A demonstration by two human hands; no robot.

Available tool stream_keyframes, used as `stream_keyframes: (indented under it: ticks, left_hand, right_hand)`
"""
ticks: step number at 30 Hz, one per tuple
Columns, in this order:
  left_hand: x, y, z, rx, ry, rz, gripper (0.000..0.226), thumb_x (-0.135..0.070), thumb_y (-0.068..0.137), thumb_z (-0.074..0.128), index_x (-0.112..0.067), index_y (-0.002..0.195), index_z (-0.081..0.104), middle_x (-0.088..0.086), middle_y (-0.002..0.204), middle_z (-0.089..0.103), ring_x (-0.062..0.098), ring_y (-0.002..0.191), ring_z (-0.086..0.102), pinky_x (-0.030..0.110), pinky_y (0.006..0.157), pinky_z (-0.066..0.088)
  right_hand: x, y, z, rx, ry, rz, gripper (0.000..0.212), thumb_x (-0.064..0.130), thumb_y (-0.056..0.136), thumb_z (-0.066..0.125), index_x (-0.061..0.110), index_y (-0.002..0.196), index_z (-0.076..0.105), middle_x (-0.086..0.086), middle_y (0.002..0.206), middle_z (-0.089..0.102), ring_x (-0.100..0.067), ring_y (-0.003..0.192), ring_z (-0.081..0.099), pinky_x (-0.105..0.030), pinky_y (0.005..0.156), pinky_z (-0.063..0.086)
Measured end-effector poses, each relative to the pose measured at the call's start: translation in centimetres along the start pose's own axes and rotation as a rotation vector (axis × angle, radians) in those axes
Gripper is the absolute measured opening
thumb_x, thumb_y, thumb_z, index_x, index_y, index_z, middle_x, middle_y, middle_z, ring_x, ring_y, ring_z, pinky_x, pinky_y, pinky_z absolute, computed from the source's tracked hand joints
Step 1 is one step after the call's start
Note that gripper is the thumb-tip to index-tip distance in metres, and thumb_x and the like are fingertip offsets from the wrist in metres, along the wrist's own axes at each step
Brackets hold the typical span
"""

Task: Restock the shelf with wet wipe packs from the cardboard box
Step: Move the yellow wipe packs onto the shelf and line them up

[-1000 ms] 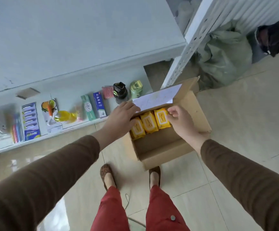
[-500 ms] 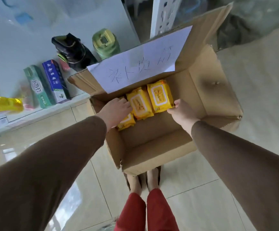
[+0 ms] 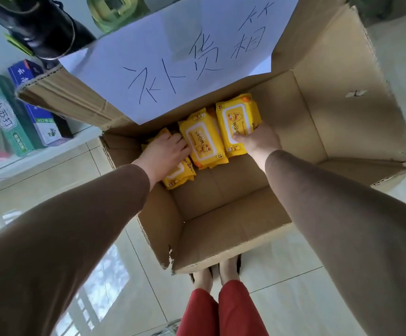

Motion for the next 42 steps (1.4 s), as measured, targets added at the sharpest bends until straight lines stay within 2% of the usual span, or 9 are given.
stream_keyframes:
  ticks: [4,8,11,17,21,26,32,37,42]
  left_hand:
    - [-0.5,-0.4,-1.3,0.082,0.129,0.025,0.028,-0.024,0.089,0.057,-0.017,0.116,0.062,0.003,0.116,0.055,0.026,0.112,0.046,0.037,0.092,0.038]
    - [-0.6,-3.2,-3.5,0.07,0.085,0.001,0.03,-0.035,0.084,0.065,-0.021,0.111,0.067,0.003,0.12,0.055,0.028,0.12,0.044,0.044,0.107,0.031]
    - [-0.5,-6.4,-7.5,0.07,-0.114,-0.123,0.028,-0.027,0.087,0.062,-0.028,0.115,0.06,-0.003,0.118,0.061,0.023,0.118,0.052,0.041,0.104,0.034]
    - [1.3,-17.5,-19.3,0.056,-0.545,-0.387,0.038,-0.034,0.092,0.058,-0.027,0.127,0.046,-0.002,0.121,0.059,0.024,0.11,0.059,0.036,0.082,0.044]
    - [4.6,-28.5,-26.3,-0.034,-0.931,-0.486,0.041,-0.041,0.092,0.058,-0.025,0.125,0.04,0.003,0.115,0.062,0.029,0.099,0.061,0.038,0.077,0.049]
    - [10.7,-42.4,-32.9,-0.205,-1.182,-0.529,0.048,-0.03,0.084,0.072,-0.028,0.125,0.046,-0.005,0.102,0.06,0.023,0.09,0.06,0.041,0.079,0.052]
    - [20.4,-54.5,-35.1,-0.432,-1.23,-0.527,0.038,-0.025,0.08,0.078,-0.037,0.108,0.056,-0.013,0.093,0.063,0.011,0.08,0.059,0.028,0.063,0.045]
    - [28.1,-59.1,-34.0,-0.54,-1.215,-0.575,0.04,-0.024,0.075,0.082,-0.033,0.107,0.062,-0.009,0.095,0.067,0.017,0.089,0.062,0.036,0.08,0.051]
    - [35.2,-59.7,-33.1,-0.609,-1.172,-0.62,0.037,-0.026,0.075,0.081,-0.03,0.106,0.062,-0.007,0.093,0.067,0.018,0.088,0.062,0.038,0.078,0.052]
  right_hand:
    - [0.7,-0.6,-0.2,0.041,0.014,0.015,0.065,0.059,0.066,0.081,0.016,0.113,0.066,-0.006,0.115,0.063,-0.026,0.099,0.061,-0.039,0.088,0.055]
    - [0.6,-3.8,-2.3,0.031,0.03,-0.04,0.052,0.04,0.072,0.081,0.016,0.115,0.063,-0.005,0.115,0.064,-0.029,0.109,0.06,-0.033,0.082,0.051]
    - [0.0,-8.9,-5.6,0.055,0.106,-0.088,0.049,0.033,0.073,0.079,0.015,0.115,0.059,-0.002,0.105,0.068,-0.025,0.089,0.066,-0.03,0.069,0.049]
    - [3.4,-23.1,-15.8,0.107,0.089,-0.324,0.039,0.03,0.078,0.08,0.021,0.108,0.056,0.001,0.098,0.067,-0.016,0.08,0.064,-0.019,0.055,0.039]
    - [9.0,-33.5,-22.6,0.121,0.044,-0.497,0.045,0.038,0.075,0.081,0.025,0.111,0.056,0.008,0.099,0.068,-0.018,0.088,0.066,-0.038,0.077,0.053]
    - [17.8,-45.3,-28.0,0.163,0.117,-0.664,0.037,0.026,0.076,0.083,0.026,0.105,0.06,0.009,0.098,0.07,-0.017,0.087,0.068,-0.039,0.078,0.054]
    - [29.9,-53.2,-28.8,0.259,0.362,-0.753,0.037,0.015,0.075,0.085,0.021,0.106,0.067,0.001,0.094,0.069,-0.017,0.084,0.068,-0.034,0.074,0.054]
    - [39.3,-55.4,-27.0,0.297,0.471,-0.783,0.034,0.008,0.079,0.08,0.018,0.108,0.065,0.0,0.094,0.07,-0.015,0.082,0.069,-0.028,0.068,0.056]
    - [47.7,-54.4,-25.9,0.325,0.495,-0.816,0.035,0.007,0.082,0.075,0.021,0.113,0.066,-0.001,0.102,0.073,-0.017,0.092,0.07,-0.033,0.079,0.055]
Point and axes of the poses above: each hand's wrist, its own y-axis towards the middle knuckle, its own z-axis out of the palm, x = y × z, the point moved 2 cm from there along y, towards the middle knuckle
